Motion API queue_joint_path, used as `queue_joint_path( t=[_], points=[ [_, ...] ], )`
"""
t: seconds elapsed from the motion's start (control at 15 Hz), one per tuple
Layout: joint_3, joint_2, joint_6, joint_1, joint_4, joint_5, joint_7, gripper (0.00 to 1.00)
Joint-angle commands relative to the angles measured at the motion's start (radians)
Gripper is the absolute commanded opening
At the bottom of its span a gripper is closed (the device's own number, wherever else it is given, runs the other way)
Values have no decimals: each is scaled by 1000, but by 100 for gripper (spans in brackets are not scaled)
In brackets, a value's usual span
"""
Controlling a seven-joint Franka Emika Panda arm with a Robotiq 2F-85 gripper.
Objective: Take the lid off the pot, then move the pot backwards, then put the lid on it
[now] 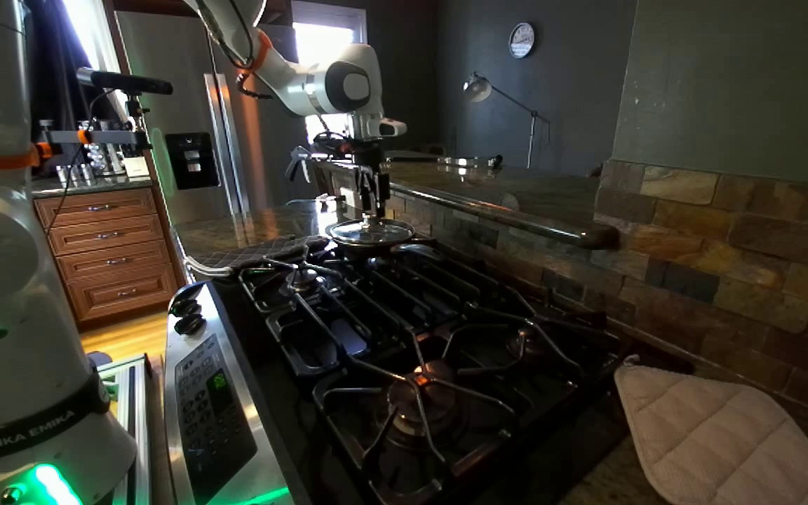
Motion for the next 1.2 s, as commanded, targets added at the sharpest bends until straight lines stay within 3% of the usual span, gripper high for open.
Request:
queue_joint_path(
  t=[0.0, 0.2, 0.27, 0.6, 1.13],
  points=[
    [1, 13, 1, 8, -1, -5, 17, 80],
    [1, 25, -5, 12, 9, -9, 20, 78],
    [1, 29, -7, 13, 12, -8, 20, 66],
    [-1, 44, -11, 18, 27, -13, 25, 23],
    [-2, 8, 8, 16, 6, -18, 23, 23]
  ],
)
